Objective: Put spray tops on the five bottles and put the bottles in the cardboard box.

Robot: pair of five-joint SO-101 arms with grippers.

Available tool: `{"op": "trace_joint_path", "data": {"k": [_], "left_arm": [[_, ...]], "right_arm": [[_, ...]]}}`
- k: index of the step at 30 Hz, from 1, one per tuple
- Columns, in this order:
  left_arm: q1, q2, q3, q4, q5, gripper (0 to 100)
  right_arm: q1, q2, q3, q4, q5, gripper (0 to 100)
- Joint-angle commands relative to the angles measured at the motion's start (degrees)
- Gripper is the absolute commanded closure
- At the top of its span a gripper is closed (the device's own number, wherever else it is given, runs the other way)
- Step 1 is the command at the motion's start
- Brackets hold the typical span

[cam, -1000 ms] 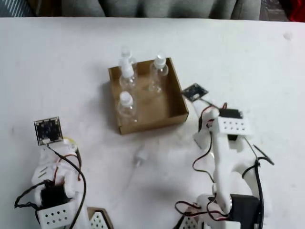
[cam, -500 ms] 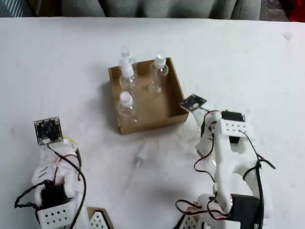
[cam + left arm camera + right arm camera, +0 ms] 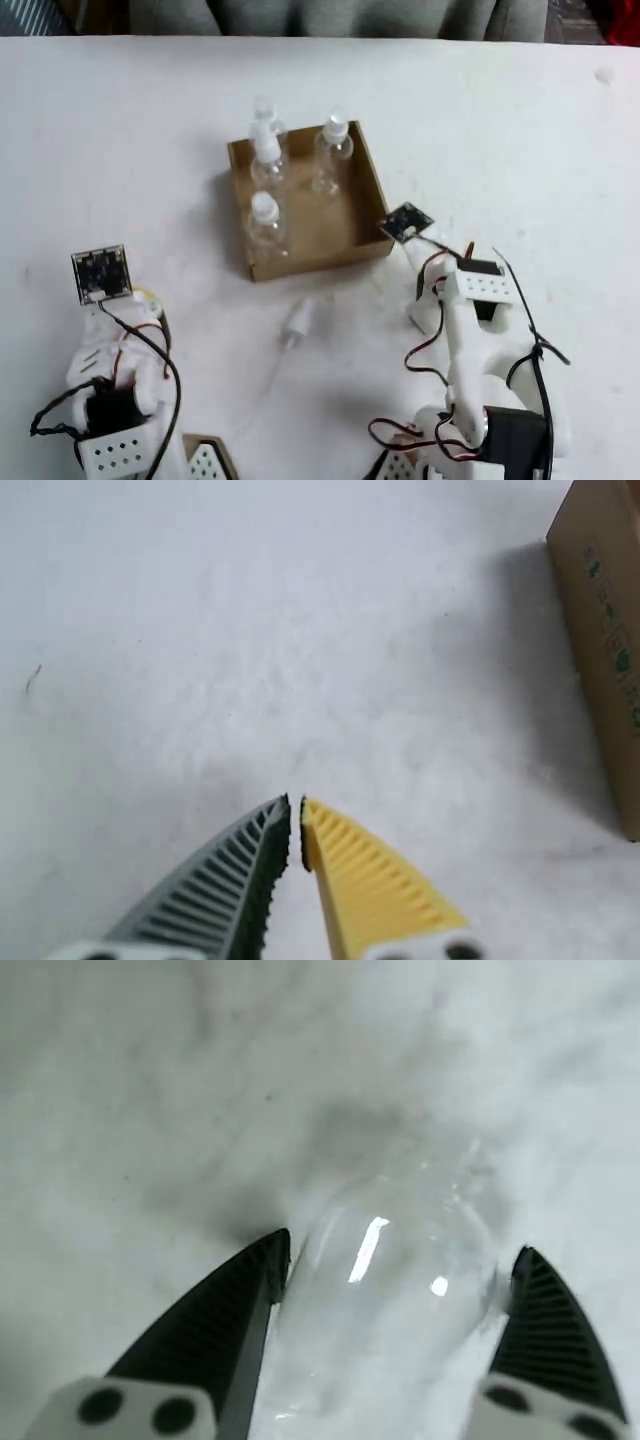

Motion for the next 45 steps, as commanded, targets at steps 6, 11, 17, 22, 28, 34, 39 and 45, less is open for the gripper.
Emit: {"op": "trace_joint_path", "data": {"k": [6,11,17,22,28,34,39,45], "left_arm": [[-0.6,-0.6,0.0,0.4,-0.4,98],[-0.6,-0.6,0.0,0.4,-0.4,98],[1.5,-0.7,-0.2,-0.1,-0.3,98],[7.2,-0.6,-5.5,4.6,-6.1,98],[9.9,-0.5,-13.0,10.0,-10.6,98],[12.6,1.4,-20.8,15.1,-12.7,98],[14.4,15.1,-30.6,15.6,-12.4,98],[24.7,31.7,-42.7,21.0,-12.3,98]], "right_arm": [[-0.7,0.1,-0.3,-0.8,-7.9,97.4],[-0.6,0.1,0.2,-2.2,-11.1,98.3],[-0.4,0.0,1.2,-3.6,-11.5,98.3],[1.3,0.1,1.1,-3.6,-11.6,98.3],[1.1,0.1,1.1,-3.7,-11.6,98.3],[1.1,0.1,1.1,-3.7,-11.7,98.3],[1.1,0.1,1.1,-3.7,-11.7,98.3],[1.4,0.1,1.2,-3.7,-11.7,98.3]]}}
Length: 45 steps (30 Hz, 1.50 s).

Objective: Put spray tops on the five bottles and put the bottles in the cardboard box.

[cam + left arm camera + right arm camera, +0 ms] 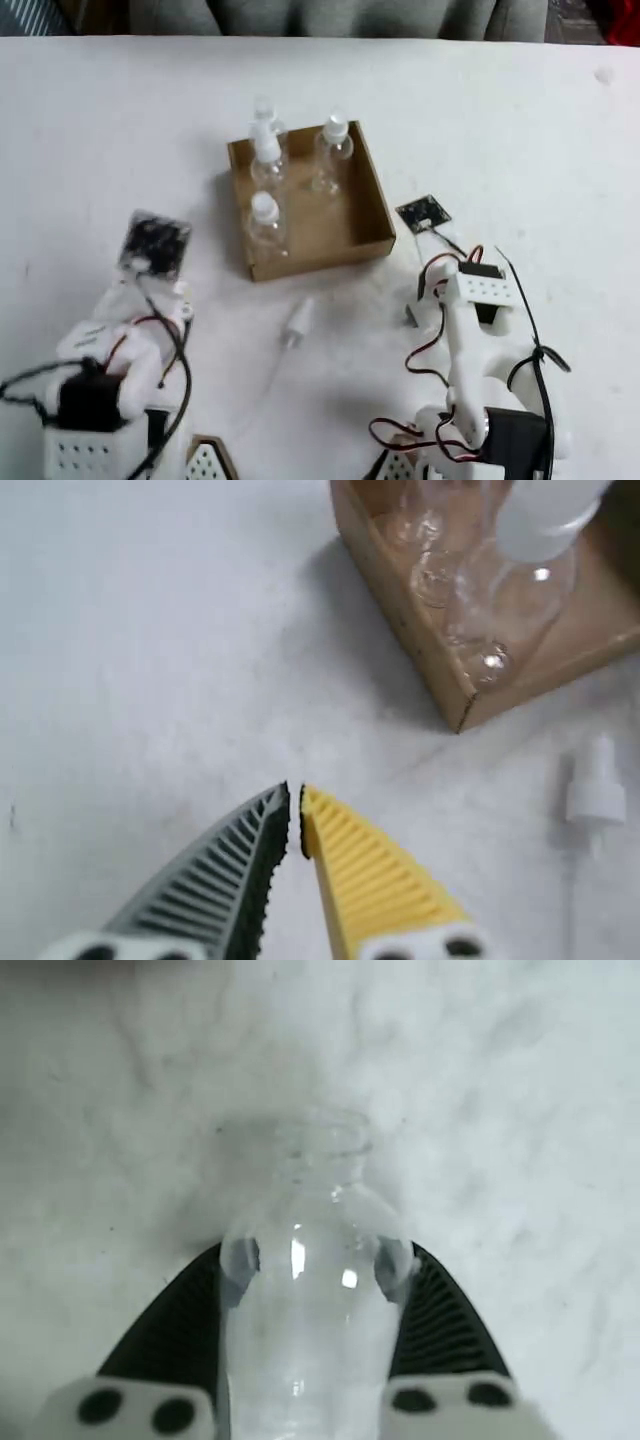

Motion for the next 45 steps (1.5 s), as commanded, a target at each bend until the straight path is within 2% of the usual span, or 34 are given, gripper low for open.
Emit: {"op": "trace_joint_path", "data": {"k": [1,7,13,28,35,45], "left_arm": [[9.2,11.9,-10.1,3.7,-0.2,98],[22.4,17.0,-10.9,2.3,1.6,96],[29.9,21.4,-10.7,-1.8,10.7,76],[30.8,47.7,-10.7,-20.6,12.0,81],[30.8,57.0,-10.7,-28.4,16.4,81],[30.8,69.7,-10.8,-36.4,16.1,81]], "right_arm": [[0.8,0.2,-0.1,-0.7,-0.3,98.3],[0.8,0.2,-0.1,-0.7,-0.3,98.3],[0.8,0.2,-0.1,-0.7,-0.3,98.3],[0.5,0.2,-0.1,-1.1,-0.3,98.3],[0.5,0.2,-0.1,-1.1,0.1,98.3],[0.4,0.2,-0.1,-1.1,0.3,98.3]]}}
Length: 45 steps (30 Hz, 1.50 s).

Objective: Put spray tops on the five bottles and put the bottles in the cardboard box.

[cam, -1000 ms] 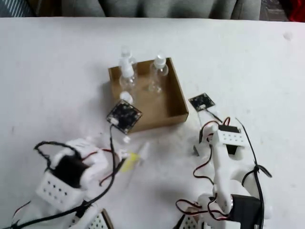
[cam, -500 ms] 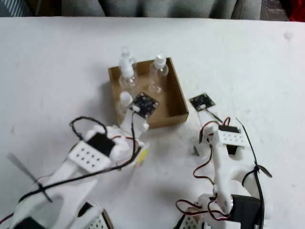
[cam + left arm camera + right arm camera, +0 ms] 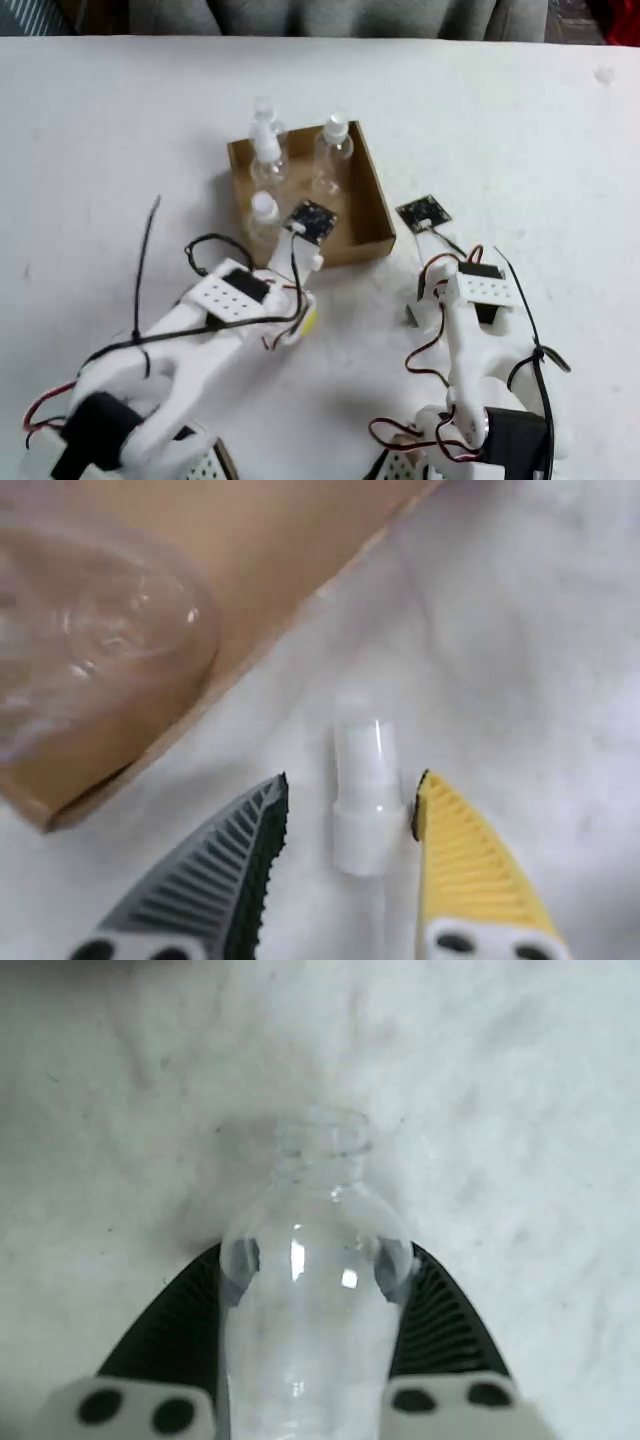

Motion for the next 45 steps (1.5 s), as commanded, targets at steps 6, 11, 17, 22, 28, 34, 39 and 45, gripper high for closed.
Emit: {"op": "trace_joint_path", "data": {"k": [6,11,17,22,28,34,39,45], "left_arm": [[1.8,5.7,-3.3,-6.4,0.6,81],[4.4,5.7,-1.2,-6.7,0.6,81],[4.3,5.5,-1.0,-6.2,0.6,91],[4.3,5.4,-1.0,-6.2,0.6,97],[4.4,5.1,0.2,-6.3,0.7,98],[4.4,-2.9,4.8,-6.2,0.7,98],[4.4,-12.6,10.5,-6.2,0.3,98],[4.3,-17.9,14.2,-6.8,0.2,98]], "right_arm": [[0.4,0.2,-0.1,-0.7,0.3,98.3],[0.4,0.2,-0.1,-0.7,0.3,98.3],[0.4,0.2,-0.2,-0.7,0.3,98.3],[0.4,0.2,-0.2,-0.7,0.3,98.3],[0.4,0.2,-0.2,-0.7,0.3,98.3],[0.4,0.2,-0.2,-0.7,0.3,98.3],[0.4,0.2,-0.2,-0.7,0.1,98.3],[0.7,0.2,-0.1,-0.7,-0.2,98.3]]}}
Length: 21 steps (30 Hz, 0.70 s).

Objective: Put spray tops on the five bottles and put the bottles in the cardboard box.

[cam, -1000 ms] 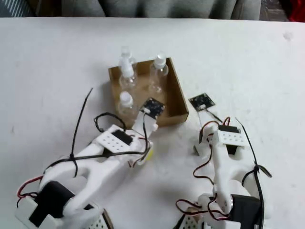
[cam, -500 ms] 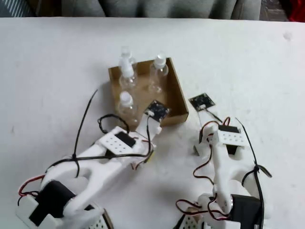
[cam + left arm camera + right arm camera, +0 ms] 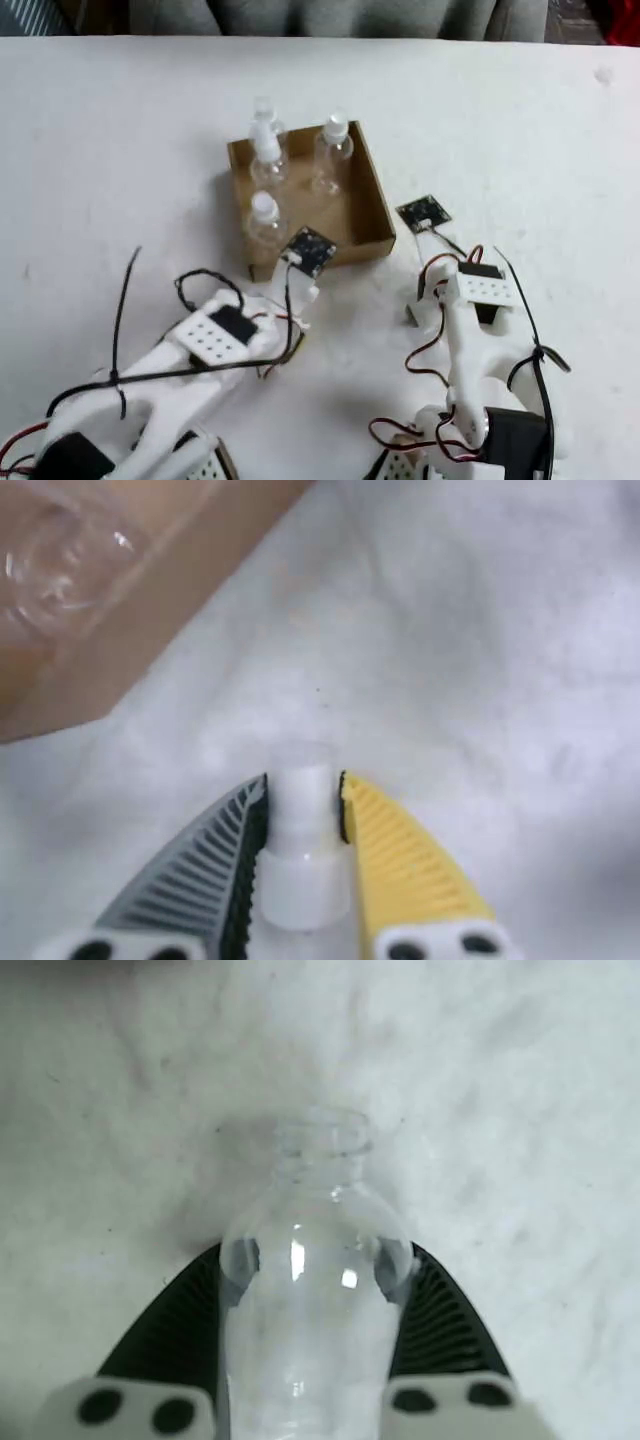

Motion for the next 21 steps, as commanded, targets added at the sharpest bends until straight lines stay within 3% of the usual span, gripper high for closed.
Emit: {"op": "trace_joint_path", "data": {"k": [1,10,21], "left_arm": [[0.3,-4.3,0.3,-1.9,-0.2,98],[0.0,-4.4,3.0,-6.2,-2.8,98],[0.0,-4.4,3.1,-6.2,-2.9,98]], "right_arm": [[0.7,0.2,-0.2,-0.7,-0.2,98.3],[1.5,-3.6,-2.4,0.4,-1.3,98.3],[5.6,-21.4,-17.1,15.3,-1.8,98.3]]}}
